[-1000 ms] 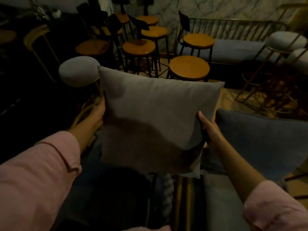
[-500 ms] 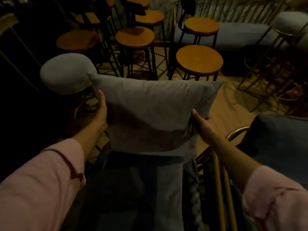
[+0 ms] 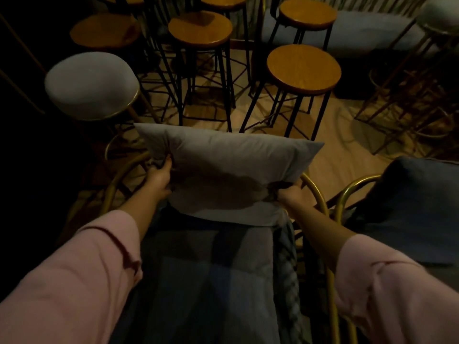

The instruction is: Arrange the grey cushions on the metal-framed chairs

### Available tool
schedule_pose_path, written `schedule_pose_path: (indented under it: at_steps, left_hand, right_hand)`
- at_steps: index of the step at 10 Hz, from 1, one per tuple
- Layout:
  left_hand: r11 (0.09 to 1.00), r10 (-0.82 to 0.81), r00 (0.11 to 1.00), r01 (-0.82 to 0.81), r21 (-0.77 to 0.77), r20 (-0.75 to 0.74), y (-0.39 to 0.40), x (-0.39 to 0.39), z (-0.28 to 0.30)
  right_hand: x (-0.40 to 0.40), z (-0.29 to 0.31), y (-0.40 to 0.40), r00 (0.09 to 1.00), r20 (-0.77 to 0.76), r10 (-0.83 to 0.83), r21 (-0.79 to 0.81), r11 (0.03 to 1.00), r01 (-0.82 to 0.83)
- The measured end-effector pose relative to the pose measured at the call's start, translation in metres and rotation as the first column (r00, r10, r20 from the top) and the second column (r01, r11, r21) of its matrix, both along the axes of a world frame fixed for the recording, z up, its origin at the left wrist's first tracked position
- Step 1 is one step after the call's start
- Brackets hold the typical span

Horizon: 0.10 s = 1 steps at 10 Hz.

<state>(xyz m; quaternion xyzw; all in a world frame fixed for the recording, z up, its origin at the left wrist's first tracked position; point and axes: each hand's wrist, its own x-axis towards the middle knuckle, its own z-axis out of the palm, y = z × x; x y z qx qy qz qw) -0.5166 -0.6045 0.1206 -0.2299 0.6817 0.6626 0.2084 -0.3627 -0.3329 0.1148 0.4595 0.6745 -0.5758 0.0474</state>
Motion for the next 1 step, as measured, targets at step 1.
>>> schedule_pose_path:
  at_steps: [1]
  left_hand:
    - [0.994, -0.022, 0.992, 0.009, -0.105, -0.125, -0.0154, 0.0183, -0.0153]
  right_hand:
    - [0.0136, 0.0121, -0.0068, 0.991, 0.090, 0.104, 0.112, 0.987, -0.113]
